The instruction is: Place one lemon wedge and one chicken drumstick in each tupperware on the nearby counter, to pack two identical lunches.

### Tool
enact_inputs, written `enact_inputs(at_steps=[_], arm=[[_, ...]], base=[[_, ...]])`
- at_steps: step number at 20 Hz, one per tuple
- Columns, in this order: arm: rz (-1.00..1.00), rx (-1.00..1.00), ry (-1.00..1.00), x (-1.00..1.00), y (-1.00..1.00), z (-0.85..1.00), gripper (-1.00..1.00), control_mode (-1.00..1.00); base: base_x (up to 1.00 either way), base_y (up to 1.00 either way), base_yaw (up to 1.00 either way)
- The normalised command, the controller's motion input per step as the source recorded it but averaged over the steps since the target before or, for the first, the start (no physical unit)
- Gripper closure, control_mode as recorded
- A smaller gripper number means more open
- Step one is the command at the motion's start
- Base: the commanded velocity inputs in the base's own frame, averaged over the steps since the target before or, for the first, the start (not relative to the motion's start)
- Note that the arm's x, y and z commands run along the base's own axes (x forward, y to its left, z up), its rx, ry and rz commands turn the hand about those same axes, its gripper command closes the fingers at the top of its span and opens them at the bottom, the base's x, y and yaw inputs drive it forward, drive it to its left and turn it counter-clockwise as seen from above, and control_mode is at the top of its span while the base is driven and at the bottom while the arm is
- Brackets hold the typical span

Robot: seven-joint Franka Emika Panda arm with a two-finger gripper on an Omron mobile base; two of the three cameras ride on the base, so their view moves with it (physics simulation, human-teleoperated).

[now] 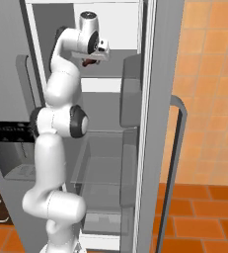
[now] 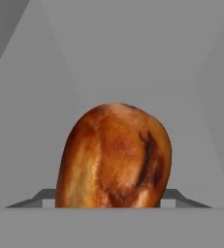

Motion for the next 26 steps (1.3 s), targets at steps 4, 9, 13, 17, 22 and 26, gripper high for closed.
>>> enact_inputs(at_steps=[4,9,13,17,22,26], arm=[[0.12,0.11,-0.21,-0.91,-0.62,-0.36,1.0,-1.0],[0.18,0.08,-0.42,-1.0,-0.11,-0.95,1.0,-1.0],[0.17,-0.02,-0.22,-0.9,0.14,-0.06,1.0,-1.0],[0.14,-0.12,0.0,-0.94,0.02,0.73,1.0,-1.0],[0.15,-0.15,0.0,-1.0,0.04,0.52,1.0,-1.0],[0.09,-0.07,-0.04,-1.0,0.17,0.11,1.0,-1.0]], base=[[0.0,0.0,0.0],[0.0,0.0,0.0],[0.0,0.0,0.0],[0.0,0.0,0.0],[0.0,0.0,0.0],[0.0,0.0,0.0]])
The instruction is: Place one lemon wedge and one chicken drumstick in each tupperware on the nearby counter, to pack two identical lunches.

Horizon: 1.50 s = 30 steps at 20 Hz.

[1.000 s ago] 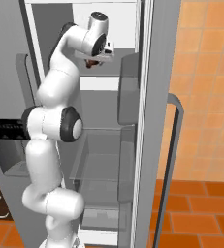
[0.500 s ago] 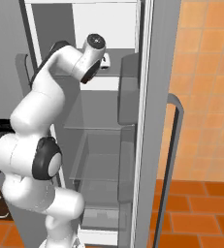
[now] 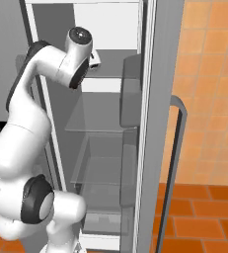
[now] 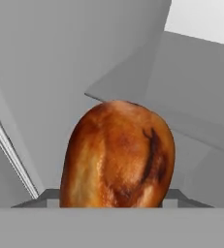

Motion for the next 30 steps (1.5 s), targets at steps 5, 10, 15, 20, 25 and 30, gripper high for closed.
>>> enact_inputs(at_steps=[5,10,15,20,25,30], arm=[[-0.01,-0.14,0.06,-1.0,0.03,-0.42,1.0,-1.0],[-0.15,-0.19,0.28,-0.74,0.0,-0.69,1.0,-1.0],[-0.32,-0.09,0.36,-0.71,-0.05,-0.24,1.0,-1.0],[-0.27,0.0,0.2,-0.91,-0.16,-0.34,1.0,-1.0],[-0.16,0.0,0.11,-0.73,-0.02,-0.44,1.0,-1.0],[-0.02,0.0,0.05,-0.22,0.0,-0.17,1.0,1.0]], base=[[0.0,0.0,0.0],[0.0,0.0,0.0],[0.0,0.0,0.0],[0.0,0.0,0.0],[0.0,0.0,0.0],[-0.44,0.09,0.0]])
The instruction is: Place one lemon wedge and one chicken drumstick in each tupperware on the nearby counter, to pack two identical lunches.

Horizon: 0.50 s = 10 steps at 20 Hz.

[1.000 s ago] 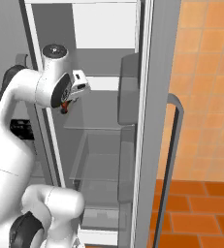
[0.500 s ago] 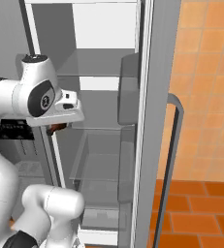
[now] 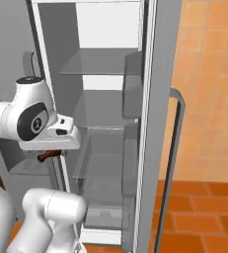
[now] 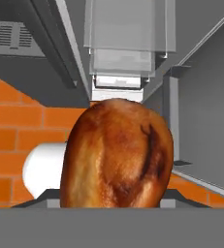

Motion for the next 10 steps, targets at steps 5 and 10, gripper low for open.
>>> enact_inputs(at_steps=[5,10], arm=[[0.0,0.0,0.0,0.0,0.0,0.0,1.0,1.0],[0.0,0.0,0.0,0.0,0.0,0.0,1.0,1.0]], base=[[-0.62,0.91,0.0],[-0.5,1.0,0.0]])
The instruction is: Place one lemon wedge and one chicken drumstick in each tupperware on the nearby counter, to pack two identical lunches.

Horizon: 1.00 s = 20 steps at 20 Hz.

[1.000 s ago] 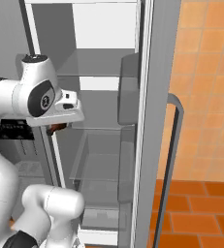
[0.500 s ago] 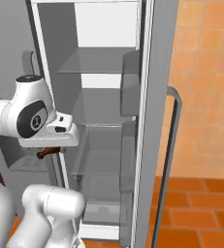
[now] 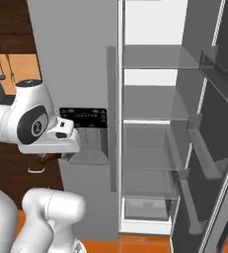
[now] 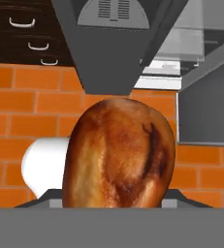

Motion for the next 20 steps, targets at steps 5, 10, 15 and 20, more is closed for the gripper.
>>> enact_inputs(at_steps=[5,10,15,20], arm=[[0.0,0.0,0.0,0.0,0.0,0.0,1.0,1.0],[0.0,0.0,0.0,0.0,0.0,0.0,1.0,1.0],[0.0,0.0,0.0,0.0,0.0,0.0,1.0,1.0],[0.0,0.0,0.0,0.0,0.0,0.0,1.0,1.0]], base=[[-0.2,1.0,0.04],[-0.12,1.0,0.07],[-0.13,1.0,0.1],[-0.13,1.0,0.13]])
